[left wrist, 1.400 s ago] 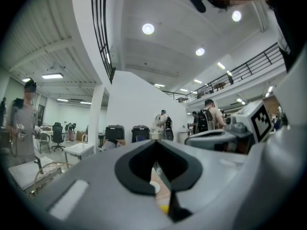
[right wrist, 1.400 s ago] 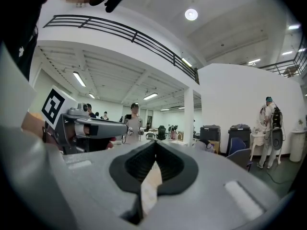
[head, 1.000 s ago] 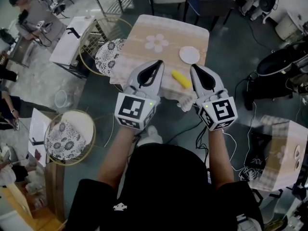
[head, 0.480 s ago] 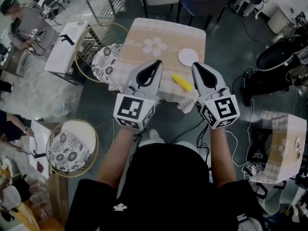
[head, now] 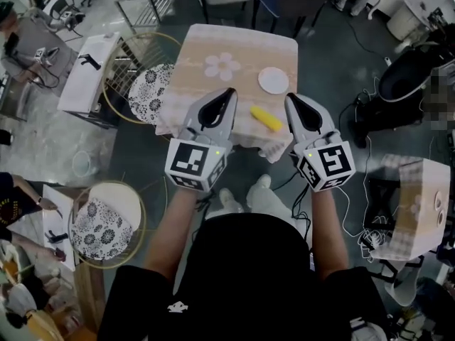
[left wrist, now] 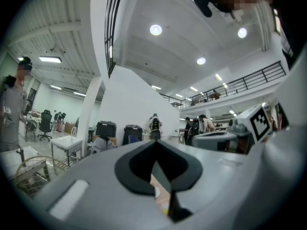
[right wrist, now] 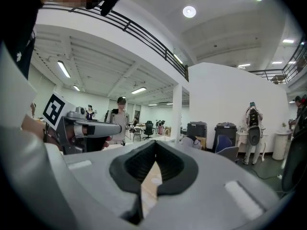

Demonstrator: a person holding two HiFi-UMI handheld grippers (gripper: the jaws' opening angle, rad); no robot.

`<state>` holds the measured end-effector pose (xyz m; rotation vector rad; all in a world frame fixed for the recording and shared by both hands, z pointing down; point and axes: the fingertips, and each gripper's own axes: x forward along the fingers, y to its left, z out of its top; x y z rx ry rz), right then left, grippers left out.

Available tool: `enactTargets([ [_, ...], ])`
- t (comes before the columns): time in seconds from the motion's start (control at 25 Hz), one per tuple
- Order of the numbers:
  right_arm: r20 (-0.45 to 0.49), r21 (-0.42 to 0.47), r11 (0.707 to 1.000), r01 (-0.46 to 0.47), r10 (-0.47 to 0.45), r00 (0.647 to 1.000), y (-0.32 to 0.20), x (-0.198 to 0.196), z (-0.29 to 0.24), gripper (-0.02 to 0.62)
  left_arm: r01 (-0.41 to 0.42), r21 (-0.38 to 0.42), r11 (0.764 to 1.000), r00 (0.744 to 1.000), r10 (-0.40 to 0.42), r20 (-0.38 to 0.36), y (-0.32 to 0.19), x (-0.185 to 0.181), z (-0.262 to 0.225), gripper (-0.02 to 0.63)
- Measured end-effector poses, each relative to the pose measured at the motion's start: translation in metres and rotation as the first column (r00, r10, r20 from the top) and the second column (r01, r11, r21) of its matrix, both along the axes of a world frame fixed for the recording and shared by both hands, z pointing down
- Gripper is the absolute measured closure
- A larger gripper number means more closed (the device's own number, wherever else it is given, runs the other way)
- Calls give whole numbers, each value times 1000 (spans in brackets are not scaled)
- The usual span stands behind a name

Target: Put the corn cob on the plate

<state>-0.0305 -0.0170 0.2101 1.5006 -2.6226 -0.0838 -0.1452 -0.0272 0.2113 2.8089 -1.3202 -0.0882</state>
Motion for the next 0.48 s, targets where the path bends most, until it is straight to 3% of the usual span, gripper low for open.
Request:
enactTargets([
  [0.48,16,-25,999,-38,39,999,-16,26,14,594,-9,-24,1000,1000,10,24,-16,16,15,597],
])
